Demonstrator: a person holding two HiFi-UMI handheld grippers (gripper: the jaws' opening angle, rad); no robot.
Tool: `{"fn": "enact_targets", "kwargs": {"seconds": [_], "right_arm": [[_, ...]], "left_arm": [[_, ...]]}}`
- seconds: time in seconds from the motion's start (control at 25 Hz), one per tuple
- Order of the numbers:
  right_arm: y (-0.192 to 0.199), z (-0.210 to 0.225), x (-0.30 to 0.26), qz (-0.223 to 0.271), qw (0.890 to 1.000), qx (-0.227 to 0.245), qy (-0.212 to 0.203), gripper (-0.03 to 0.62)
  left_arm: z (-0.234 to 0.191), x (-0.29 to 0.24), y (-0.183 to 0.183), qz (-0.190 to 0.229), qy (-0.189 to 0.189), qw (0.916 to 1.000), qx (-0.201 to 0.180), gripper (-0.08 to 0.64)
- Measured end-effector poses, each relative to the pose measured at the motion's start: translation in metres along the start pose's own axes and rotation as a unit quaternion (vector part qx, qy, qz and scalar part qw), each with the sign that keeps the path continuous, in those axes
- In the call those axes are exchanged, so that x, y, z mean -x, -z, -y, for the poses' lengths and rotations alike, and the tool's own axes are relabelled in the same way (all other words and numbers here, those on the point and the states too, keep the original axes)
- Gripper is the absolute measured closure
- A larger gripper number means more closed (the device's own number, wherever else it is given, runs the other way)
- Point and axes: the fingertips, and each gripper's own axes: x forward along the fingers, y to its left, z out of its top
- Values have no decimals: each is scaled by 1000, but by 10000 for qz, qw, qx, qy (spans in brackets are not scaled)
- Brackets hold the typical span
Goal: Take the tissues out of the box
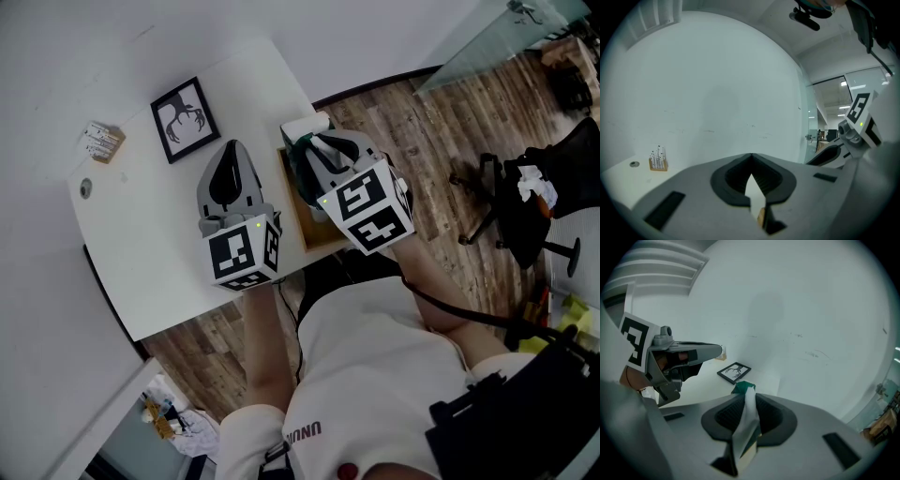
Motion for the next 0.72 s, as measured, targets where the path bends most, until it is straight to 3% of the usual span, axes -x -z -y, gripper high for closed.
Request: {"fn": "enact_targets", "kwargs": {"seconds": [0.72], "right_arm": [[-16,13,13,257,9995,-11,197,508]], "left_arm": [[-1,0,-1,11,-22,10000,-41,548]]}}
